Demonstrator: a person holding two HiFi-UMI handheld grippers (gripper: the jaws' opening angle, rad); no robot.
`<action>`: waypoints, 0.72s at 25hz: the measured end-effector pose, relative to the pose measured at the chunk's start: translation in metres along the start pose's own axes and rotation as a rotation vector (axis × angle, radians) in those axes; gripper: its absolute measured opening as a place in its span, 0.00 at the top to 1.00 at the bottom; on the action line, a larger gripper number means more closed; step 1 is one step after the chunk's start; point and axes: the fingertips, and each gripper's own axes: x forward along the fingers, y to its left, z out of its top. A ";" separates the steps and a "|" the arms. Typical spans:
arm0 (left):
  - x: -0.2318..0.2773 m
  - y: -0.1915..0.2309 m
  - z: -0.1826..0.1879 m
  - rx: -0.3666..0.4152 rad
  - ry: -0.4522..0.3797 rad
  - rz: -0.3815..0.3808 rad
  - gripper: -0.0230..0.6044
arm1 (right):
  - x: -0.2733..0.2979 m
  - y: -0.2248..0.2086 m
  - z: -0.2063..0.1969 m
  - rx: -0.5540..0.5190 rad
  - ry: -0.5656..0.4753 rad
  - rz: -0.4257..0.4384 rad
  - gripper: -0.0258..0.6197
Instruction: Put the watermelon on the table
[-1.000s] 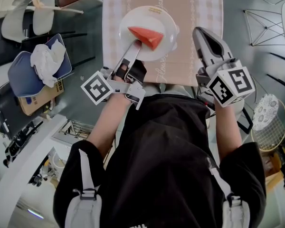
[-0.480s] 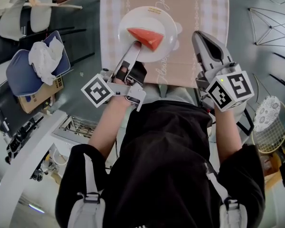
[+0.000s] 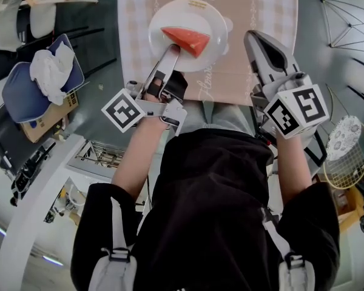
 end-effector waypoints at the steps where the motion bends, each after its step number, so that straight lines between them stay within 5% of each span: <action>1: 0.001 0.002 -0.001 -0.004 0.002 0.002 0.92 | 0.001 -0.002 -0.002 -0.002 0.002 0.000 0.94; 18: 0.022 0.052 -0.032 -0.046 0.064 0.053 0.92 | 0.003 -0.044 -0.031 0.044 0.046 -0.052 0.94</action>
